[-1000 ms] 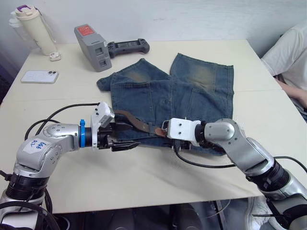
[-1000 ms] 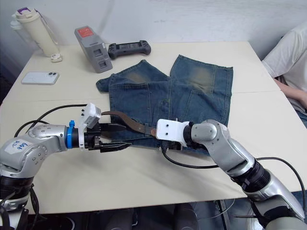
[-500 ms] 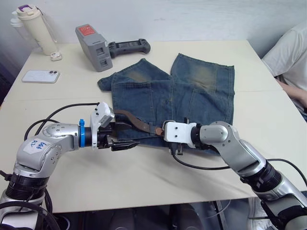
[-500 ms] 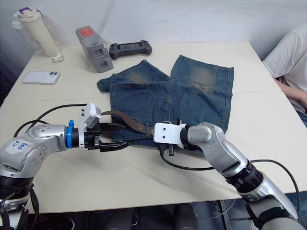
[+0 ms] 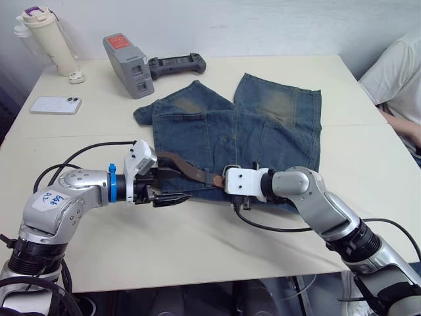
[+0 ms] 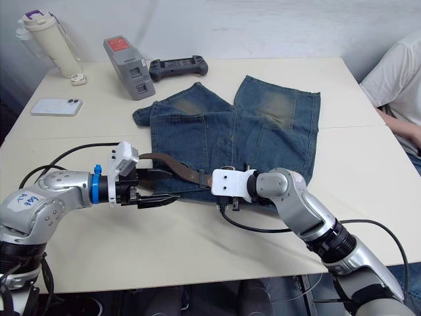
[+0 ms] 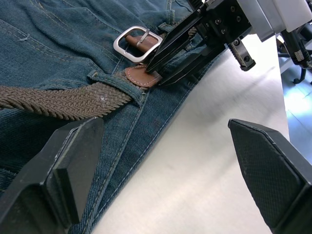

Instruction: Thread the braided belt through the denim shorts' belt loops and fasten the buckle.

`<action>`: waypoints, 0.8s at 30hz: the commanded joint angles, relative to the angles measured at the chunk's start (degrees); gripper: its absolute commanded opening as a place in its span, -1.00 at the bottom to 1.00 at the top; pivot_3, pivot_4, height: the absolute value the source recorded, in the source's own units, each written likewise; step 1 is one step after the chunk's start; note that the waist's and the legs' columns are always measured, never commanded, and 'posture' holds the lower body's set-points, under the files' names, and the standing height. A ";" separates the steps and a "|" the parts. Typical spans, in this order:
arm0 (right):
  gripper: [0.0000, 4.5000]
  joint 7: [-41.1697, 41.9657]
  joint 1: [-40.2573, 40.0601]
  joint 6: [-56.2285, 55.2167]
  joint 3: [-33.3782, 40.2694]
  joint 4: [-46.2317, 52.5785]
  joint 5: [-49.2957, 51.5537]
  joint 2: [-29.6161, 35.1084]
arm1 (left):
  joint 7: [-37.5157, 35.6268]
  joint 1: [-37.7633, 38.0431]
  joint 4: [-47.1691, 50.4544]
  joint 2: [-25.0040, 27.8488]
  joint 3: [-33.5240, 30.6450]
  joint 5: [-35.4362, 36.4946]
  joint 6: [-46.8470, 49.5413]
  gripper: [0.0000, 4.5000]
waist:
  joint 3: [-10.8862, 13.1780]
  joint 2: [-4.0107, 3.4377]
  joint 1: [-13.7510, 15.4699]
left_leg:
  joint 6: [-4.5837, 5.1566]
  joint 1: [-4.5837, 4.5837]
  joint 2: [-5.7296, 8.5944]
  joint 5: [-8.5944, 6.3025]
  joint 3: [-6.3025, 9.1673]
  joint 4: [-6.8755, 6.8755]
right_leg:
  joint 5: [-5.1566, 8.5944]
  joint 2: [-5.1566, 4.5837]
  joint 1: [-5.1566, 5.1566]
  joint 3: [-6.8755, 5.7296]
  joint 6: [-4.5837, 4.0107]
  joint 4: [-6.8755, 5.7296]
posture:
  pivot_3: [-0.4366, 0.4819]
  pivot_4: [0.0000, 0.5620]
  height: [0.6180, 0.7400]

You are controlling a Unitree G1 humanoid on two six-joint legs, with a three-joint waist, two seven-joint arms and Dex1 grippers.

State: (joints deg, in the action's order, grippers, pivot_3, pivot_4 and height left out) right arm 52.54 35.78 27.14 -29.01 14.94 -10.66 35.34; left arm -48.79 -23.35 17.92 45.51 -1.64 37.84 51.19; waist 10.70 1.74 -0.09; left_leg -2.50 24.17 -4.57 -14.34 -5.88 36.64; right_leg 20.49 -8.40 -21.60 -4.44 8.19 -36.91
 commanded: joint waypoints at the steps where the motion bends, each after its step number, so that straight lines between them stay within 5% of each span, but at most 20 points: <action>1: -0.53 -0.13 -0.04 -0.62 0.38 0.05 -1.24 -0.31 | -0.13 -0.76 1.18 -0.14 -0.54 -0.10 -0.83 1.00 | 0.00 0.00 0.00 | 0.00 0.00 0.00 0.00 0.00 0.00 | 0.00 0.00 0.00 0.00 0.00 0.00 | -0.05 -0.47 1.00; 4: -0.53 -0.09 -0.22 -0.32 0.77 0.19 -1.42 -0.56 | -0.26 -0.76 1.14 -0.09 -0.49 -0.04 -0.77 1.00 | 0.00 0.00 0.00 | 0.00 0.00 0.00 0.00 0.00 0.00 | 0.00 0.00 0.00 0.00 0.00 0.00 | -0.05 -0.47 1.00; 8: -0.98 0.25 0.28 0.97 1.87 1.25 -0.77 -0.85 | -0.62 -0.28 1.26 0.35 -0.01 -0.70 -1.30 1.00 | 0.00 0.00 0.00 | 0.00 0.00 0.00 0.00 0.00 0.00 | 0.00 0.00 0.00 0.00 0.00 -0.01 | -0.05 -0.47 1.00; 24: -0.98 4.45 6.61 11.75 7.95 9.53 7.73 -1.52 | -1.60 -0.28 0.18 -0.35 1.09 -2.59 -3.69 1.00 | 0.01 -0.01 0.01 | 0.00 0.00 0.00 0.00 0.00 -0.01 | 0.00 0.00 0.00 0.00 0.00 -0.01 | -0.05 -0.47 1.00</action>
State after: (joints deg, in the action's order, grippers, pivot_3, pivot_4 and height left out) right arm 56.83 41.58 38.65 -22.54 22.18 -4.05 33.68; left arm -49.92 -23.03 17.32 45.42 -0.55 35.65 48.57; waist 10.71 1.73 -0.08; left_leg -2.50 24.18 -4.57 -14.34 -5.88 36.64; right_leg 20.49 -8.40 -21.60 -4.44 8.19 -36.92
